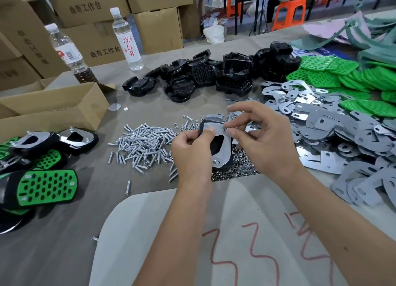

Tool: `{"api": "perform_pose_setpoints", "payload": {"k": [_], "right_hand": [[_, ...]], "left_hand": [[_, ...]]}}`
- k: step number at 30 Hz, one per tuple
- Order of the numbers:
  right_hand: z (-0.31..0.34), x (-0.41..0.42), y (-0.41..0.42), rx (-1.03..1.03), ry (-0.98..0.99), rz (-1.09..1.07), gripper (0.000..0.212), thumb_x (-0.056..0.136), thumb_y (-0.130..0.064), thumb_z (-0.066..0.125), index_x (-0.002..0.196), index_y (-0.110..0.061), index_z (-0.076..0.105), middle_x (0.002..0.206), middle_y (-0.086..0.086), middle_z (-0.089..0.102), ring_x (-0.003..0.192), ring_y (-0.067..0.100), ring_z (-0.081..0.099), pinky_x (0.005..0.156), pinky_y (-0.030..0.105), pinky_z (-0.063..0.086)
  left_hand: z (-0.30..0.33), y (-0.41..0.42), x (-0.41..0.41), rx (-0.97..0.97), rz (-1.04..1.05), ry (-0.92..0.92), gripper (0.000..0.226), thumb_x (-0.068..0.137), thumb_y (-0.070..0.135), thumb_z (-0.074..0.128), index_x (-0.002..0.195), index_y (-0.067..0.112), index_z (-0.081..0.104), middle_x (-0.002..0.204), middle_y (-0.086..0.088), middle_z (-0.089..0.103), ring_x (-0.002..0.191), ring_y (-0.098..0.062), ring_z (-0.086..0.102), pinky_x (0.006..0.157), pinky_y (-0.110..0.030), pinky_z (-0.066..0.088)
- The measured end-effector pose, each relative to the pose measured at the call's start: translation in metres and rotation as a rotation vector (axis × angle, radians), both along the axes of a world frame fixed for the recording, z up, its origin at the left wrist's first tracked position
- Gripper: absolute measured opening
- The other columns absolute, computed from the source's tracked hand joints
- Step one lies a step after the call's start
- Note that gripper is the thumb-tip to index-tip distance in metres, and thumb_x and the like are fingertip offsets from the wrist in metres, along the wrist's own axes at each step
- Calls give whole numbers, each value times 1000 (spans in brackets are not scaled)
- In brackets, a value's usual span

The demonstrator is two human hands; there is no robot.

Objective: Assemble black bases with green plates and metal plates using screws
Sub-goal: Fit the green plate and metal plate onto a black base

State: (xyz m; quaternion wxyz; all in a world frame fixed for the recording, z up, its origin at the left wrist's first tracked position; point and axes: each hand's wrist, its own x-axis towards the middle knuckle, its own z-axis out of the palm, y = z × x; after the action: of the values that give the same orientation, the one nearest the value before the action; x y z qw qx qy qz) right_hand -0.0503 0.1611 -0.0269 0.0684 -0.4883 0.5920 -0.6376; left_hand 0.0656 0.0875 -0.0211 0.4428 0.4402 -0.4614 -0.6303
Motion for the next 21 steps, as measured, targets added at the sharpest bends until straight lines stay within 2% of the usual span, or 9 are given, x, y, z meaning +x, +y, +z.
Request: {"api": "perform_pose_setpoints", "payload": {"k": [2,4,5,8,10,13,17,19,21], "right_hand": [[-2,2,-1,2,55,-72,37,82,-4,82,110,-25,71,76,-7,69,64,17,57,55,26,50],[-1,4,-1,-1,91,-117,35,82,-12,85,110,-25,69,72,-7,64,61,16,51,55,19,43],[0,4,-1,-5,76,-98,39,83,-10,84,115,-26,68,75,-7,64,65,16,53,55,22,46],[2,5,-1,9,27,5,56,85,-1,76,131,-30,62,88,-10,73,84,19,63,54,46,57],[1,6,-2,22,11,-3,55,85,0,76,129,-30,63,88,-11,76,88,19,68,57,50,59],[-2,7,-3,11,9,-64,41,83,-6,80,112,-28,62,83,-14,76,76,17,66,62,39,57],[-3,8,-4,-4,95,-162,39,80,-20,87,102,-31,56,74,-11,71,58,16,49,57,18,41],[-2,5,-4,-1,138,-169,36,81,-22,87,102,-30,58,72,-8,68,57,16,48,57,15,38],[0,0,-2,27,234,-117,27,88,-17,80,107,-25,62,77,-9,64,66,15,52,60,15,39]], "left_hand": [[-1,1,-1,-6,1,-5,30,63,31,77,81,12,63,78,-7,69,67,-20,65,68,-38,54],[-1,1,-1,-16,3,-17,28,63,32,78,78,15,61,75,-4,68,64,-17,63,66,-35,52],[-1,1,-1,-14,3,-16,28,63,32,78,78,15,61,76,-5,68,64,-18,64,66,-35,52],[-1,0,-1,-17,4,-15,27,63,31,77,77,15,62,79,-8,69,68,-21,65,71,-41,54],[-1,1,-2,-36,15,-26,27,64,32,77,79,14,62,81,-9,70,70,-22,65,73,-42,55],[-1,2,-2,-49,31,-35,31,64,33,76,82,11,63,83,-11,69,71,-23,64,74,-43,54],[-1,6,-2,-61,9,-47,33,64,34,76,84,11,64,82,-9,69,69,-21,63,69,-40,52],[-1,7,-2,-63,2,-50,32,65,34,76,84,11,64,80,-8,70,68,-19,64,67,-36,52],[0,7,-2,-54,8,-54,32,65,34,76,84,11,64,80,-8,70,68,-19,64,69,-38,53]]}}
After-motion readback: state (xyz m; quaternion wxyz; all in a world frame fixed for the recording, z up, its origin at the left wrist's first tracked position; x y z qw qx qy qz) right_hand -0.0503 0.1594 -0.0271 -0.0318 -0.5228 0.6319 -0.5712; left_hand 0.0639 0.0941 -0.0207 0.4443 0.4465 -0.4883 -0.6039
